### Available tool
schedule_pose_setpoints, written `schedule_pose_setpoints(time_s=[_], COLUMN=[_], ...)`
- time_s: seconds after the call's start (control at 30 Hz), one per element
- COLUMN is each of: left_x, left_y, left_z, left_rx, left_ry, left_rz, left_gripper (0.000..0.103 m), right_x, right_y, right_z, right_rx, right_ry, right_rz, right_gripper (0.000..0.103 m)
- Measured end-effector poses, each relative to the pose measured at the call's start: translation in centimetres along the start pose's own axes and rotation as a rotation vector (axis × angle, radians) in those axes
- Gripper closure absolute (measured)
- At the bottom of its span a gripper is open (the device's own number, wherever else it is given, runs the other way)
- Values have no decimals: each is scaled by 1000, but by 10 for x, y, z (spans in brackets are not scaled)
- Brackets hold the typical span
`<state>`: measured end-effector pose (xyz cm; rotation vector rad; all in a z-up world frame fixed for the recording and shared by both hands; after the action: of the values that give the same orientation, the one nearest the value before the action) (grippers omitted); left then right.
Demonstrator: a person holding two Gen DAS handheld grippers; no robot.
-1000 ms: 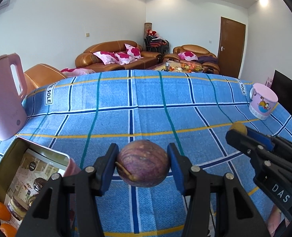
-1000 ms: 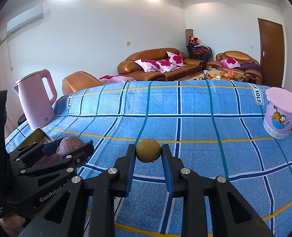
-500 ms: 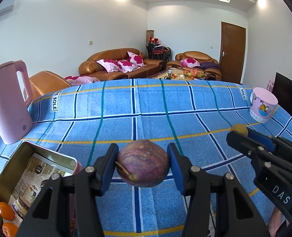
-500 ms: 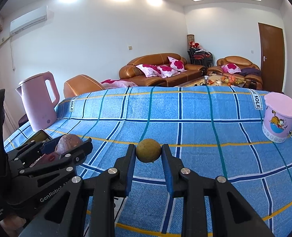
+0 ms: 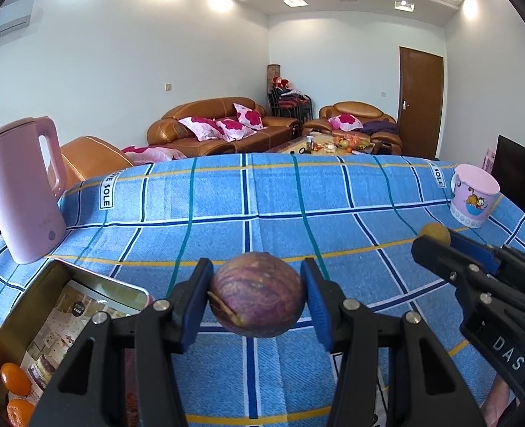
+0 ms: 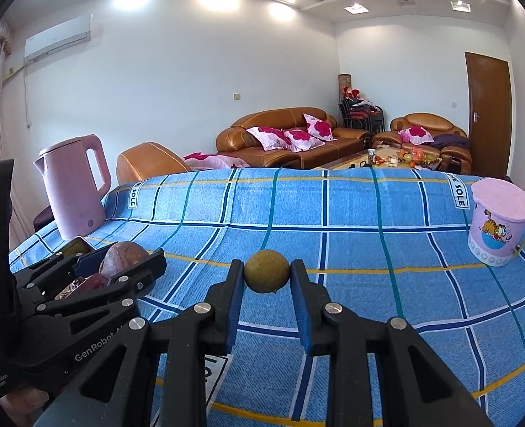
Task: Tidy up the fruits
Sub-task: 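Lift and hold the passion fruit and yellow-green fruit in both grippers, then carry the passion fruit and yellow-green fruit in both grippers over the tin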
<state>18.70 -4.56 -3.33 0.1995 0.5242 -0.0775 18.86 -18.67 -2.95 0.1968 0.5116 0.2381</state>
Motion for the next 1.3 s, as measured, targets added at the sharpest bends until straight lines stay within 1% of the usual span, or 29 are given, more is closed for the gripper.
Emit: schedule_pose_setpoints(time_s=[0.57, 0.93, 1.2, 1.3], left_x=[-7, -15, -18, -21], left_y=[2, 2, 3, 7], left_z=[0, 0, -5, -10], left_rx=[2, 9, 19, 21], left_ry=[-25, -58, -38, -20], left_rz=[24, 50, 62, 53], left_gripper=[50, 50, 50, 50], right_x=[-10, -16, -16, -15], right_y=[5, 10, 15, 21], right_z=[0, -1, -2, -4], right_rx=[-27, -52, -53, -59], right_ry=[-43, -70, -65, -57], right_rz=[14, 20, 33, 50], right_gripper=[75, 75, 75, 75])
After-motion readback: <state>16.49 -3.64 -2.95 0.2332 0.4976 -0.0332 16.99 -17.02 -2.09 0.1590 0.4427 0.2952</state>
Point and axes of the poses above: each gripper's, at about its wrist camera, not at the fingertips, and x roughly the way its jaws point, y to its left, z to its top, the point moved 3 cm from there along x, roughly the way its jaws point, and after that the axes turned 10 degrees about x, right-handed, at the moved point
